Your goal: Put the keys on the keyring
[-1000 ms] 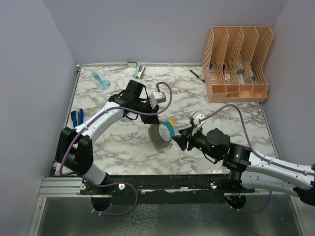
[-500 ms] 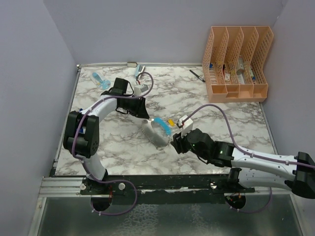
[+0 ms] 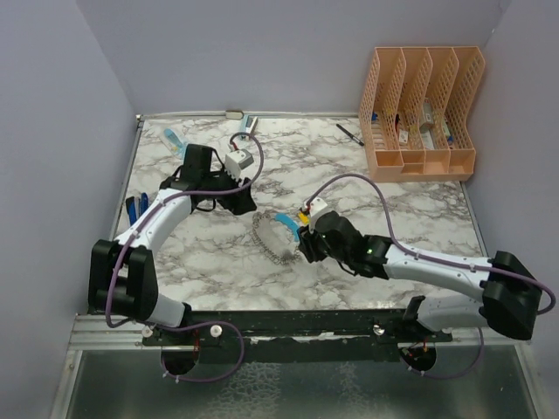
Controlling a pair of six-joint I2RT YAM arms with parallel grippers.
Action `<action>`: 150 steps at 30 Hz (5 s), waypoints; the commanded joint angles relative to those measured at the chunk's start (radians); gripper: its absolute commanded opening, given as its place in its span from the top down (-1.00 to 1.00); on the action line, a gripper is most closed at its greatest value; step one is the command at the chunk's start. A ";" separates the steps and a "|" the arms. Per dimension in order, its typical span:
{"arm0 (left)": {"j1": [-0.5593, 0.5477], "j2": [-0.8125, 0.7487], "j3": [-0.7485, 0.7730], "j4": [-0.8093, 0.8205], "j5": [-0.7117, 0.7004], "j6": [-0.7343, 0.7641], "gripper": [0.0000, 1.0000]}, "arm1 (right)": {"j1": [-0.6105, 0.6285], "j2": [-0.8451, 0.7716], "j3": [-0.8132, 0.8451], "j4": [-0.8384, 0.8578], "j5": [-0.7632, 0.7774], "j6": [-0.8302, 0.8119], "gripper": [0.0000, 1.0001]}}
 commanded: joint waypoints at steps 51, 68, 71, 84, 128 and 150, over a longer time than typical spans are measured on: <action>-0.032 -0.166 -0.309 0.307 -0.024 0.090 -0.11 | -0.109 0.309 0.178 0.218 -0.567 -0.074 0.51; -0.029 -0.141 -0.309 0.317 -0.105 0.087 -0.11 | -0.109 0.375 0.171 0.099 -0.255 -0.141 0.56; -0.015 -0.145 -0.320 0.351 -0.146 0.058 -0.12 | -0.109 0.401 0.201 0.114 -0.230 -0.143 0.56; 0.077 -0.192 -0.338 0.408 -0.276 -0.026 -0.15 | -0.110 0.686 0.553 0.146 -0.225 -0.214 0.59; 0.199 -0.150 -0.342 0.404 -0.138 -0.054 -0.14 | -0.154 0.935 0.779 0.063 -0.091 -0.201 0.67; 0.209 -0.134 -0.337 0.399 -0.108 -0.051 -0.13 | -0.162 0.891 0.817 0.068 0.001 -0.228 0.43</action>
